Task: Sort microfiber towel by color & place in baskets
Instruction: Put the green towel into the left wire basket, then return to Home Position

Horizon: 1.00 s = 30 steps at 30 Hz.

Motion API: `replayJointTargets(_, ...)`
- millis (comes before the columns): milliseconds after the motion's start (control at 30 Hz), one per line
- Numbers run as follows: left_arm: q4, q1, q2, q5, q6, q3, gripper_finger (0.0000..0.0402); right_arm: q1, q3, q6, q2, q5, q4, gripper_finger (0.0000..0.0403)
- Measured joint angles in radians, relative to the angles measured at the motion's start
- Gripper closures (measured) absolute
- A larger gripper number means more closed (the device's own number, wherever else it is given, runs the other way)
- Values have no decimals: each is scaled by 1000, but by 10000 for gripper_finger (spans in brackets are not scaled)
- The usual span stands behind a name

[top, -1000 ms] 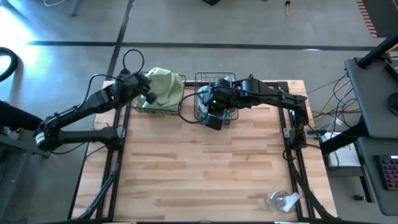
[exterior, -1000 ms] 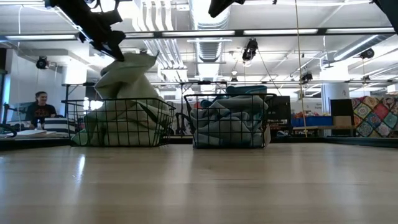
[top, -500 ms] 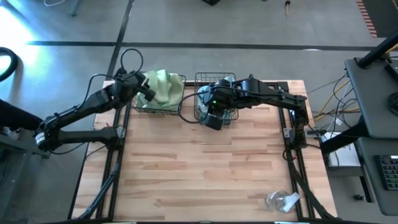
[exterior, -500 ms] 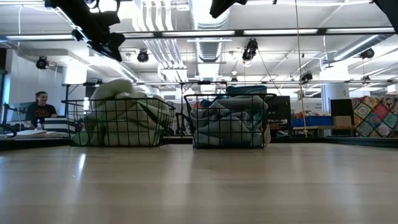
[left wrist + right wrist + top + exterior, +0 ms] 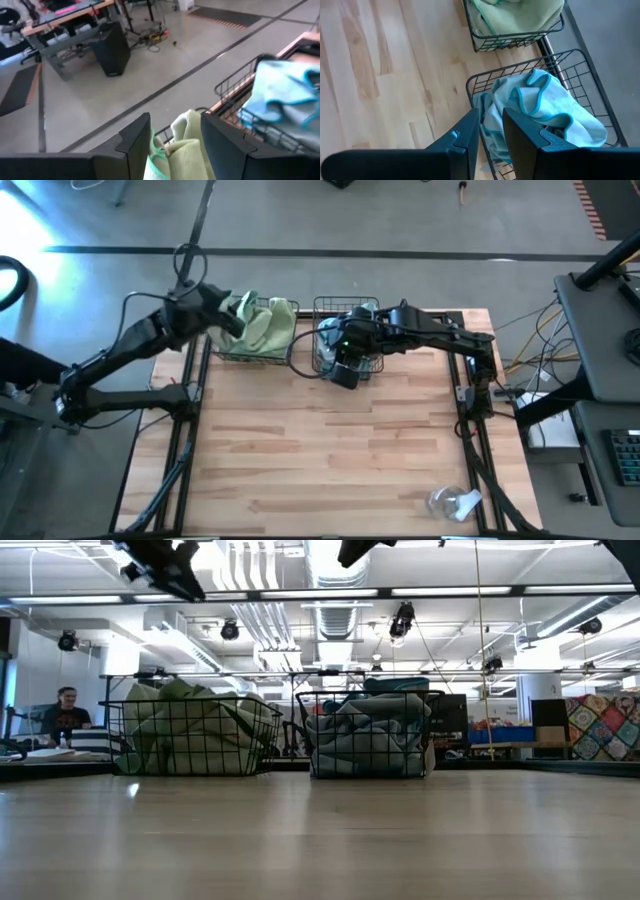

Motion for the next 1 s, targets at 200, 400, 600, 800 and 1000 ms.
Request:
replayJointTargets(200,-159,-45,-2,25,-11,144,242,0,0,-18,-29,0,0,321)
replayJointTargets(400,-219,-93,-20,193,-70,198,242,0,0,-27,-82,0,1,321)
replayJointTargets(600,-207,-132,-47,219,-113,201,242,4,0,-32,-146,1,9,321)
replayJointTargets(800,-201,-167,-71,219,-152,210,242,4,0,-35,-203,1,11,321)
replayJointTargets(1000,-201,-188,-82,219,-155,241,242,4,0,-34,-247,0,11,321)
